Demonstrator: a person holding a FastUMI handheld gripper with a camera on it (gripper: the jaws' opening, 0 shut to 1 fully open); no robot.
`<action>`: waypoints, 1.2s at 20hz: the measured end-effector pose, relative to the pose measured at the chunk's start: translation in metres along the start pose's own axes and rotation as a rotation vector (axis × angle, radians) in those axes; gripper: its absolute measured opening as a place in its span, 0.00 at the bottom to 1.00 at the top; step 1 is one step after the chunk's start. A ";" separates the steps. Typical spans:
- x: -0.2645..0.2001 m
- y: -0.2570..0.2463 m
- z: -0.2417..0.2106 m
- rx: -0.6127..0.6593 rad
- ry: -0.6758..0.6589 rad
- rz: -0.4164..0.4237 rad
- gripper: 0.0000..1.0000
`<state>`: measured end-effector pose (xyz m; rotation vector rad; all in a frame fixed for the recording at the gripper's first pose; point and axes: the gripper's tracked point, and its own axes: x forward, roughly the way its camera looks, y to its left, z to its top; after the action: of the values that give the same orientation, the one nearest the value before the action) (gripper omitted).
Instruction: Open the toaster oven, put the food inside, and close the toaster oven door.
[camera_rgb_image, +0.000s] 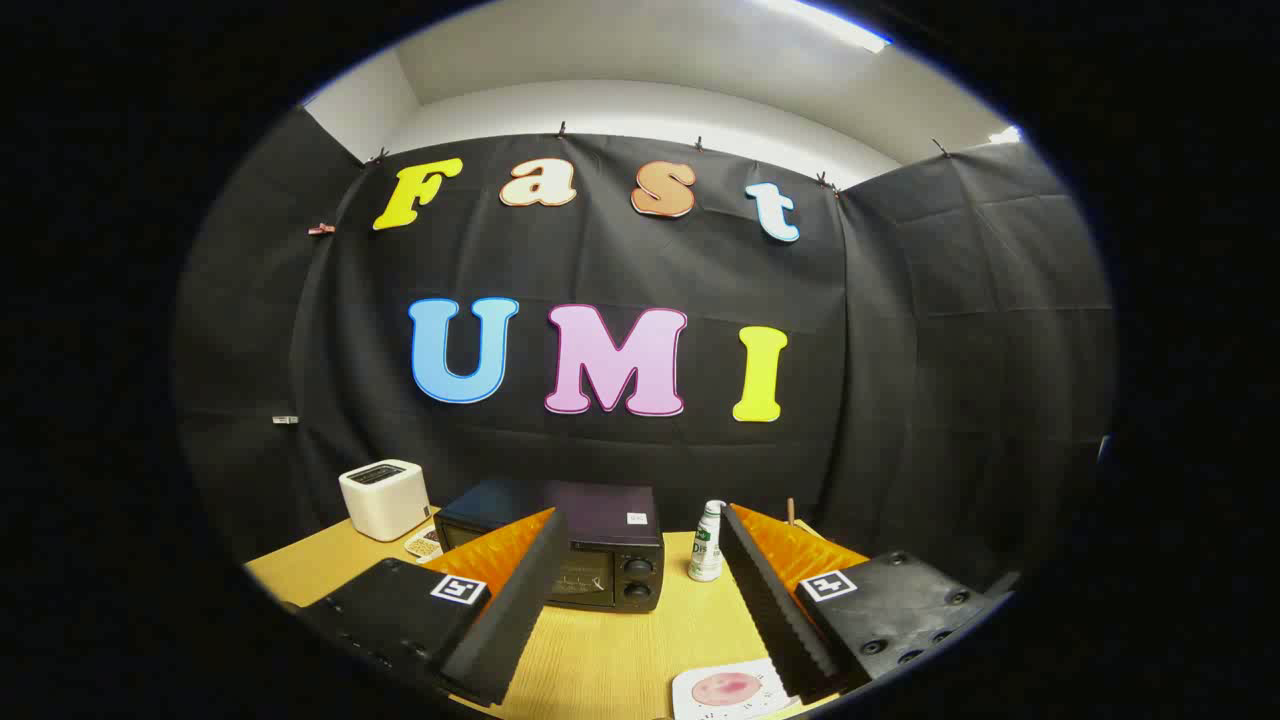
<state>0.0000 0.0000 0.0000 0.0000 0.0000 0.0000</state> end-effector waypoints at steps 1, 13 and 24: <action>0.000 0.001 0.000 0.000 0.002 0.002 0.98; 0.006 -0.005 0.000 0.019 0.021 -0.023 0.98; 0.020 0.018 -0.009 0.028 0.063 0.016 0.98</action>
<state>0.0202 0.0176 -0.0092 0.0285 0.0634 0.0162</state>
